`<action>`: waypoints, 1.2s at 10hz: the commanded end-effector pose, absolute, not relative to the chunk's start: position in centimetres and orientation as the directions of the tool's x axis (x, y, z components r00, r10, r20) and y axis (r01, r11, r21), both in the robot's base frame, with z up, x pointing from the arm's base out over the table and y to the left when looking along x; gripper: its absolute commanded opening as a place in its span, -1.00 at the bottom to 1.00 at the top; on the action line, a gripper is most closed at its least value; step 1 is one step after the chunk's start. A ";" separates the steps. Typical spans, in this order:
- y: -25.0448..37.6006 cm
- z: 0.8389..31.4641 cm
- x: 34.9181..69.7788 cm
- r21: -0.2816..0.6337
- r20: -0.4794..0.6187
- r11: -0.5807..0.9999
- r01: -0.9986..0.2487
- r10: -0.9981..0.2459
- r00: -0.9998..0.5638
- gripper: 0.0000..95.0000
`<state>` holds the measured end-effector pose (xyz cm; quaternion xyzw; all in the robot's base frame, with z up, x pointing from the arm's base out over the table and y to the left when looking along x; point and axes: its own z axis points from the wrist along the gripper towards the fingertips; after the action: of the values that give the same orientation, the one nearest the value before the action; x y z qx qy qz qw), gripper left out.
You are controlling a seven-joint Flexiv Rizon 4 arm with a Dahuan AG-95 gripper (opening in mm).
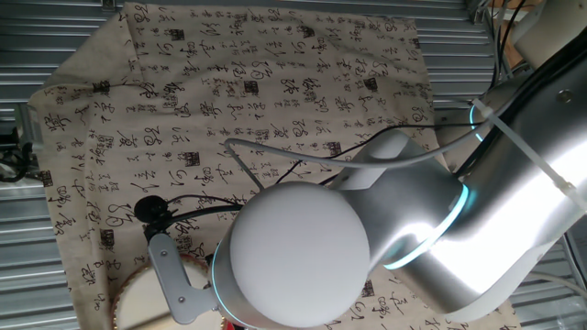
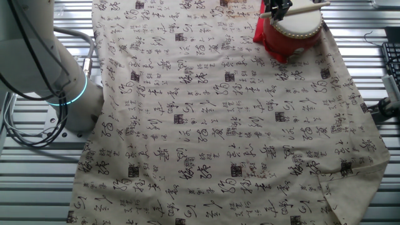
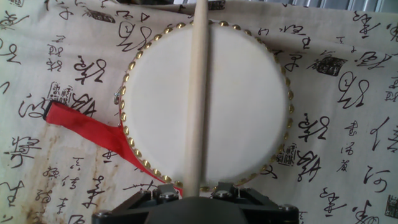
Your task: Play the drum
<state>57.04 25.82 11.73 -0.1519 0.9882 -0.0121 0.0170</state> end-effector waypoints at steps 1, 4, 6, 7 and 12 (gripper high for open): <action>25.8 11.7 57.1 -0.028 -0.025 0.957 -0.290 -0.291 -0.956 -1.00; 25.9 11.7 57.1 -0.024 -0.021 0.959 -0.281 -0.282 -0.959 -1.00; 25.9 11.7 57.1 -0.025 -0.015 0.960 -0.278 -0.278 -0.960 -1.00; 25.9 11.8 57.1 -0.022 -0.014 0.961 -0.277 -0.277 -0.961 -1.00; 25.9 12.1 57.1 -0.023 -0.004 0.960 -0.278 -0.278 -0.961 -1.00</action>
<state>57.08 25.91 12.12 -0.1405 0.9900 -0.0110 0.0024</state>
